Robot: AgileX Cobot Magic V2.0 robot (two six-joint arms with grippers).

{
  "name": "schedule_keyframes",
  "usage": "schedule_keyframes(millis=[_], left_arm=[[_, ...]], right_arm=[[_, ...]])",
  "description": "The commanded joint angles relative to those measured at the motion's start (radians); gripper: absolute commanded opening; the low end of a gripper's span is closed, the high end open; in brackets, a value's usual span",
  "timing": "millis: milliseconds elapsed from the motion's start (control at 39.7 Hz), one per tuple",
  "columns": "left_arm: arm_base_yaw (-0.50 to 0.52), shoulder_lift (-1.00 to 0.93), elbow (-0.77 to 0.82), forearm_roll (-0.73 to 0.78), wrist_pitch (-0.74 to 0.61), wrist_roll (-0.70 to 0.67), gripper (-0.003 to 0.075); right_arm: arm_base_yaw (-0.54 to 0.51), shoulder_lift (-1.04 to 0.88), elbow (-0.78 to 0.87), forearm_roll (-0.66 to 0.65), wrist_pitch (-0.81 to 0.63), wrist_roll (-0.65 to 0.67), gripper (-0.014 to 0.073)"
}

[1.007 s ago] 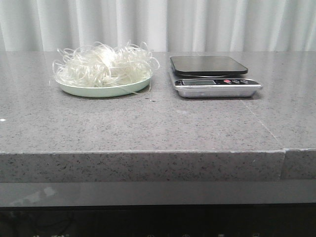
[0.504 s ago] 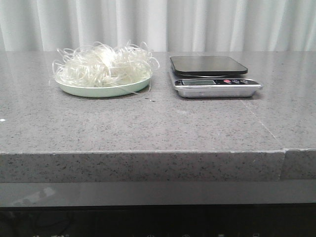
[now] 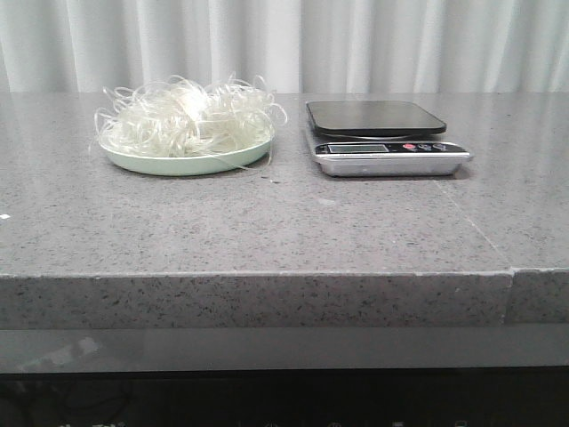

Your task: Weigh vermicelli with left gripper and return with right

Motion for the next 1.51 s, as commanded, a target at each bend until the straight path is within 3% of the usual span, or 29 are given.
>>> schedule_keyframes(millis=[0,1259,1360,1486], left_arm=[[-0.001,-0.024,0.037,-0.01,-0.093,-0.011,0.0156],[-0.001,-0.024,0.037,-0.01,-0.093,-0.011,0.0156],[-0.001,-0.024,0.037,-0.01,-0.093,-0.011,0.0156],[-0.001,-0.024,0.037,-0.01,-0.093,-0.011,0.0156]], right_arm=[[-0.006,0.005,-0.025,-0.006,-0.067,-0.001,0.0234],[-0.006,-0.003,-0.017,-0.006,-0.069,-0.001,0.0234],[-0.064,-0.049,0.033,-0.006,-0.109,-0.002,0.0234],[-0.21,-0.15,0.166,-0.007,-0.25,-0.002,0.0234]])
